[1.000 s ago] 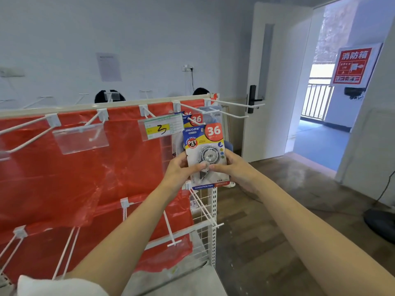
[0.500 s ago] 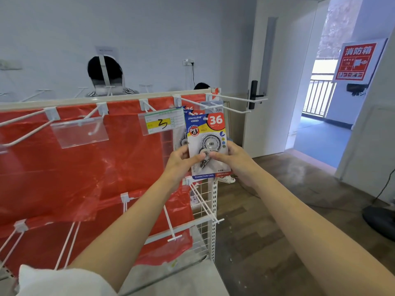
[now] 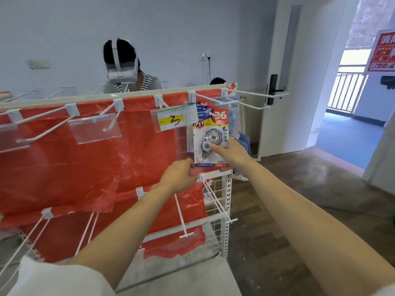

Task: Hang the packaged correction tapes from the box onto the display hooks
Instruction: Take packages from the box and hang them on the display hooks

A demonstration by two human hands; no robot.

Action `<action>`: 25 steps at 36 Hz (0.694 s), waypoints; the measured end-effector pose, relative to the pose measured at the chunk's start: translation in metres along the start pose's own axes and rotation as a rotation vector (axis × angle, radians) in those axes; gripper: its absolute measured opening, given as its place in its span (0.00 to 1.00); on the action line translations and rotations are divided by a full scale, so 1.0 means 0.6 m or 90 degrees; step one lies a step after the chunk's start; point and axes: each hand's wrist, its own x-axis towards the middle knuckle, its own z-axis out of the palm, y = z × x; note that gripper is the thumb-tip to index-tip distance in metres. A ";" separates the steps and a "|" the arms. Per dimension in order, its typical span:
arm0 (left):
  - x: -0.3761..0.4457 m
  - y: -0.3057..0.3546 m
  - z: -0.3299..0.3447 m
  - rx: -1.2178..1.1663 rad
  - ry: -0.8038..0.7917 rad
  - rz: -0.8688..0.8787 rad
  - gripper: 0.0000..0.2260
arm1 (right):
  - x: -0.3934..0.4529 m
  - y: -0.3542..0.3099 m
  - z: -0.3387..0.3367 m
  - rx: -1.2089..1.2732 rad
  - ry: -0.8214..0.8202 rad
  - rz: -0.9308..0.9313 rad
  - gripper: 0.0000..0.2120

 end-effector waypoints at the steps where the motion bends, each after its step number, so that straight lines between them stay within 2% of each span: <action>1: 0.000 -0.003 -0.003 0.013 0.006 -0.002 0.15 | 0.007 -0.001 0.004 -0.018 -0.002 0.001 0.08; 4: -0.001 -0.014 -0.013 0.045 0.029 -0.016 0.17 | 0.032 -0.002 0.012 -0.101 -0.005 0.011 0.18; 7: -0.002 -0.023 -0.021 0.068 0.045 -0.041 0.18 | 0.057 -0.001 0.018 -0.167 -0.004 0.014 0.21; 17: -0.012 -0.032 -0.044 0.067 0.064 -0.087 0.17 | 0.123 -0.017 0.012 -0.265 -0.008 0.033 0.25; 21: -0.016 -0.026 -0.048 0.062 0.073 -0.098 0.16 | 0.131 -0.022 0.010 -0.243 0.001 -0.001 0.24; 25: -0.023 -0.021 -0.042 0.064 0.060 -0.105 0.16 | 0.121 0.005 0.013 -0.231 -0.014 0.019 0.21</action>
